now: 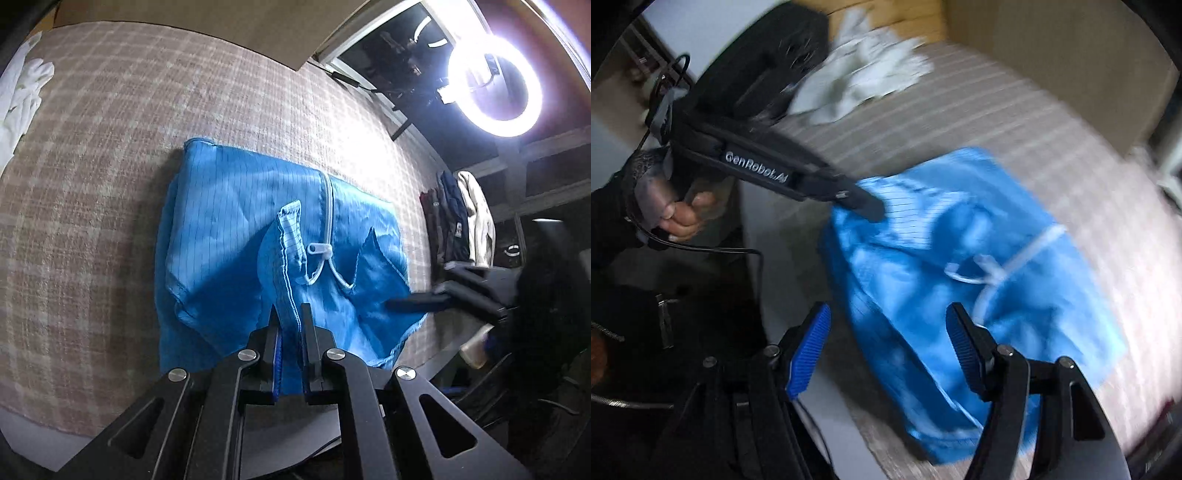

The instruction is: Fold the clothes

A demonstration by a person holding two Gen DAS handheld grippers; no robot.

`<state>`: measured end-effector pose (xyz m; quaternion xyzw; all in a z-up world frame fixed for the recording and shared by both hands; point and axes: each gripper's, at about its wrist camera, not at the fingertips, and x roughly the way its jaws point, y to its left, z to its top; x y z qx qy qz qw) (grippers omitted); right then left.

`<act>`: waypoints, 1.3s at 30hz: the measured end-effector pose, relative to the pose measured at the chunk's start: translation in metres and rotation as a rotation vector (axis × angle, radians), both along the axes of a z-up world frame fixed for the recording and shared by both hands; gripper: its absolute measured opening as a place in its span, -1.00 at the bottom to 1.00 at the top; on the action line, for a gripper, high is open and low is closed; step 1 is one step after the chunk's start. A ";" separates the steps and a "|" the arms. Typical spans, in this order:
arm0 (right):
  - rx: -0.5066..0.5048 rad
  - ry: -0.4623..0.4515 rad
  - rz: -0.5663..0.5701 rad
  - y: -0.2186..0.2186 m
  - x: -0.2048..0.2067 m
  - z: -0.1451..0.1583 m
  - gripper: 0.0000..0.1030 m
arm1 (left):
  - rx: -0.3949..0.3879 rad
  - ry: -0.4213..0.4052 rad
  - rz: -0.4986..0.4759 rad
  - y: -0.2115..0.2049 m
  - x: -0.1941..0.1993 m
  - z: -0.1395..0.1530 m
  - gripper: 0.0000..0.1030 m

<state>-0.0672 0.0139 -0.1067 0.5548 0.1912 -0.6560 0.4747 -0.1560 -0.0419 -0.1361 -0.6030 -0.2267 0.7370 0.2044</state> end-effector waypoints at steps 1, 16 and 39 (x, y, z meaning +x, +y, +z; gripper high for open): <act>0.011 -0.014 0.016 -0.002 0.000 -0.004 0.23 | 0.000 0.004 0.018 -0.001 -0.001 0.000 -0.87; 0.107 0.366 -0.297 0.032 -0.013 -0.050 -0.95 | 0.103 0.076 0.356 -0.008 0.010 -0.053 -0.87; 0.081 0.215 -0.137 0.052 -0.019 -0.050 -0.87 | 0.008 0.095 0.233 0.027 -0.009 -0.071 -0.84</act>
